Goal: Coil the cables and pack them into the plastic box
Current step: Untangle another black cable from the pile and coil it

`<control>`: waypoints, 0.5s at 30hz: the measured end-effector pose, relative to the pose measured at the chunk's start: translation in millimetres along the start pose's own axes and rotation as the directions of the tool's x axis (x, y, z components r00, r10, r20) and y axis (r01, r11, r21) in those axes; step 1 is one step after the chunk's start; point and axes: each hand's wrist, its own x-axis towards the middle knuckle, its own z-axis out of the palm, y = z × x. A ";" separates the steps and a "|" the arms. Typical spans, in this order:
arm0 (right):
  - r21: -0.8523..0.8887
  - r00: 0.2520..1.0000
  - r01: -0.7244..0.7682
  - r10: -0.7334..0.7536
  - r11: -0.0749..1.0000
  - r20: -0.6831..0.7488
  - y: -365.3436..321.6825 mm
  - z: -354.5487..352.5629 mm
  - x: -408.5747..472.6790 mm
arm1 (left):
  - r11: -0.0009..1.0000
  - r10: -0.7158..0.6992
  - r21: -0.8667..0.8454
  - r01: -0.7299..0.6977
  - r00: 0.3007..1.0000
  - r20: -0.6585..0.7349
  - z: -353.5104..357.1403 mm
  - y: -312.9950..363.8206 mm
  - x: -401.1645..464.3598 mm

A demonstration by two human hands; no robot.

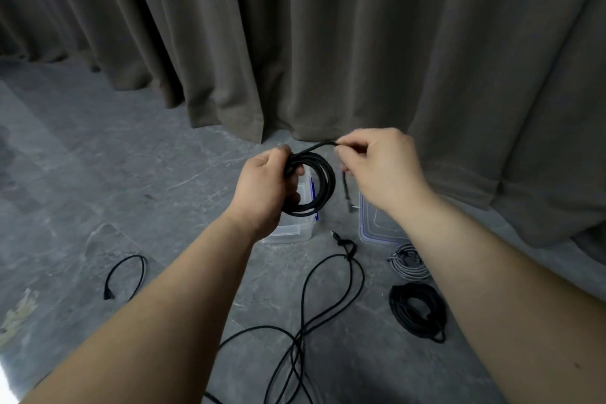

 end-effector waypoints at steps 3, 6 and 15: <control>0.446 0.973 -0.230 0.199 0.865 0.116 0.6 3.0 1.2 | 0.997 0.057 0.049 -0.058 0.998 0.018 3.4 -1.0 -0.7; 0.599 0.945 -0.328 0.250 0.730 0.212 -3.8 5.6 -2.4 | 0.987 0.110 0.114 -0.114 0.993 0.040 3.2 -4.9 -0.8; 0.670 0.871 -0.491 0.282 0.557 0.404 -1.3 8.9 -7.4 | 0.904 0.288 0.292 -0.311 0.950 0.121 2.5 -11.0 -2.5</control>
